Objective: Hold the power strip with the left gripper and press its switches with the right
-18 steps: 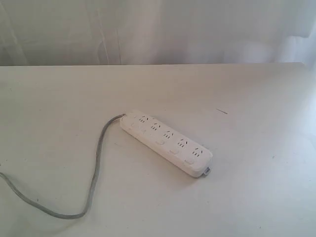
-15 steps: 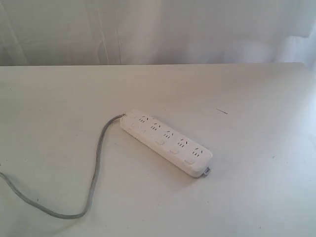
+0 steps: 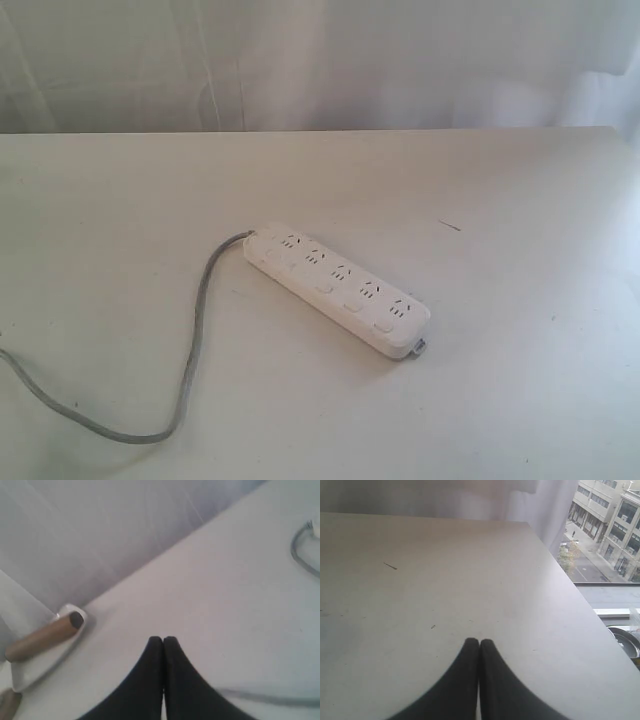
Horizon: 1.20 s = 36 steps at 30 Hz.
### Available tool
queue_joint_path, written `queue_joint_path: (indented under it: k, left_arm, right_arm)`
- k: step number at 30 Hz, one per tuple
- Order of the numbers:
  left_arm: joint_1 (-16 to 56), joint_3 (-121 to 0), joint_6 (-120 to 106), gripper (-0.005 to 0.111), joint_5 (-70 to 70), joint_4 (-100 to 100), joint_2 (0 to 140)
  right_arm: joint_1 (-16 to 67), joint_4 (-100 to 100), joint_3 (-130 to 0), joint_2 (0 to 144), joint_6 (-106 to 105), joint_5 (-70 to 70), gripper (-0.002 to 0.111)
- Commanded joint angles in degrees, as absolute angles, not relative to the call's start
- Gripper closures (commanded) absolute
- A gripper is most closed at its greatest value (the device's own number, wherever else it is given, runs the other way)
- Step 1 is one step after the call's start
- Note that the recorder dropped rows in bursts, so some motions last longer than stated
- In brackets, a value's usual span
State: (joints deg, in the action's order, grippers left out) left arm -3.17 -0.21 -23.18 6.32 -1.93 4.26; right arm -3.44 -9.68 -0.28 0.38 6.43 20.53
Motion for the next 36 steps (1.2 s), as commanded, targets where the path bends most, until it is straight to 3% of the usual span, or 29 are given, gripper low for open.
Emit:
queue_joint_path:
  k: [1, 10, 16, 27, 30, 36]
  left_arm:
    - [-3.2, 0.0, -9.8, 0.107, 20.2, -1.8, 4.0]
    - [-3.2, 0.0, 41.9, 0.107, 42.4, -1.8, 4.0]
    - [-3.2, 0.0, 46.7, 0.107, 54.5, -2.3, 4.0]
    - [-3.2, 0.0, 52.9, 0.107, 55.5, -8.9, 4.0]
    - [-3.2, -1.6, 55.0, 0.107, 49.3, -22.5, 4.1]
    - [-3.2, -20.7, 84.1, 0.107, 39.9, -72.4, 14.1]
  right_arm:
    - [-3.3, -10.1, 0.0, 0.0, 6.3, 20.1, 0.108]
    - [-3.3, -10.1, 0.0, 0.0, 6.3, 20.1, 0.108]
    - [-3.3, -10.1, 0.0, 0.0, 6.3, 20.1, 0.108]
    - [-3.3, -10.1, 0.0, 0.0, 6.3, 20.1, 0.108]
    - [-3.3, -10.1, 0.0, 0.0, 6.3, 20.1, 0.108]
    - [-3.3, -10.1, 0.0, 0.0, 6.3, 20.1, 0.108]
